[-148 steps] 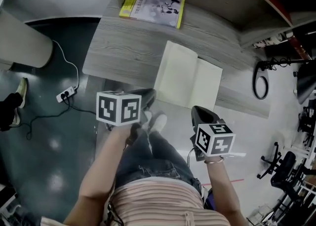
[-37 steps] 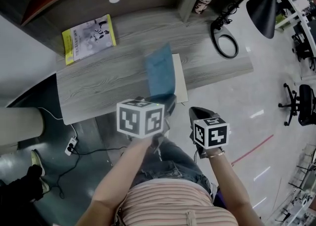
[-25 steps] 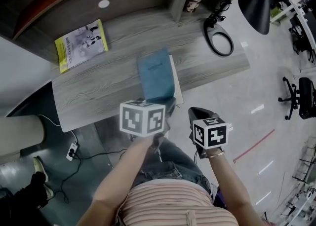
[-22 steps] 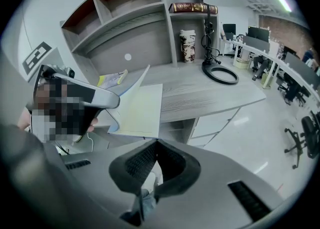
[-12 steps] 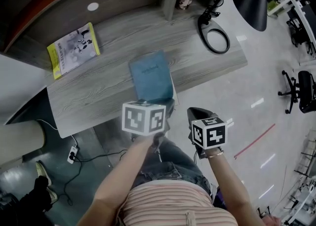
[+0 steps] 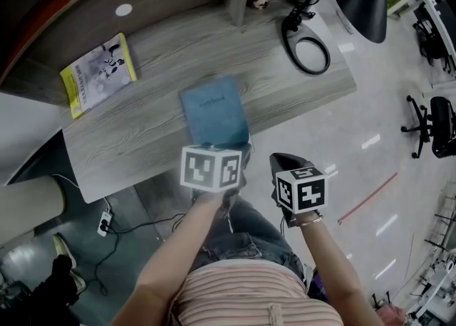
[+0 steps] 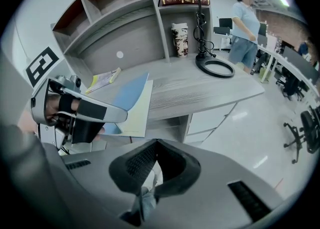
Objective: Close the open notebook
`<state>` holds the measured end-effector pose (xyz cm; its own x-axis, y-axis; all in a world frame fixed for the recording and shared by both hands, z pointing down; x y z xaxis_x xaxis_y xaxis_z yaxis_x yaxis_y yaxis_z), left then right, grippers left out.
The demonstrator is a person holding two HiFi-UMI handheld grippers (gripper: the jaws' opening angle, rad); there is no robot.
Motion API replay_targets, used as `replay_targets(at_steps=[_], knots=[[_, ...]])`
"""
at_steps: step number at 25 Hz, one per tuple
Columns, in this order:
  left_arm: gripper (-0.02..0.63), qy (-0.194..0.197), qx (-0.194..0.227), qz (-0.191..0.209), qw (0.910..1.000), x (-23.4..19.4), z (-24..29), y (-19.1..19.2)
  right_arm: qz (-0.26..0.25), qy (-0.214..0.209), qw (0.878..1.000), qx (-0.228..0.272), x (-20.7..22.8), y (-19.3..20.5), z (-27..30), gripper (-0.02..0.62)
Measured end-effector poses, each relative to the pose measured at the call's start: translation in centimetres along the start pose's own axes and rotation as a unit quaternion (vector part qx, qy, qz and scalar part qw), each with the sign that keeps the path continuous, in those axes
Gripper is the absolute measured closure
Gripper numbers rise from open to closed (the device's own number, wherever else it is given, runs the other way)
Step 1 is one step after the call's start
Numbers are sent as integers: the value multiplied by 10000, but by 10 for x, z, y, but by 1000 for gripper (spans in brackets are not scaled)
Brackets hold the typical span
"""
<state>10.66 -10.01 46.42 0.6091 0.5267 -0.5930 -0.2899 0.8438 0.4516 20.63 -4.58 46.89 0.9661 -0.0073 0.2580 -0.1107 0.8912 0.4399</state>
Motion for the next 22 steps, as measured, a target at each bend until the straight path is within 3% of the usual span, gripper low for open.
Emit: replay_targets(at_steps=[22], knots=[[543, -48, -561, 245, 9981, -3, 31, 7, 72, -115, 9998, -176, 4, -3, 14, 588]])
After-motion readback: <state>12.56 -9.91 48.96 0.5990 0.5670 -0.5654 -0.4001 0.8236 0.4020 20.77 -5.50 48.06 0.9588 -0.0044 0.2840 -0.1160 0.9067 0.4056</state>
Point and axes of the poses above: the fingertips, and each gripper's own axes: z forward along the fingers, x to its right, y out of its underside, the point moved 4 cm from there along -z, backward along the fingers, and after that the axes turned 6 degrees about z, right-handed, at the moved point
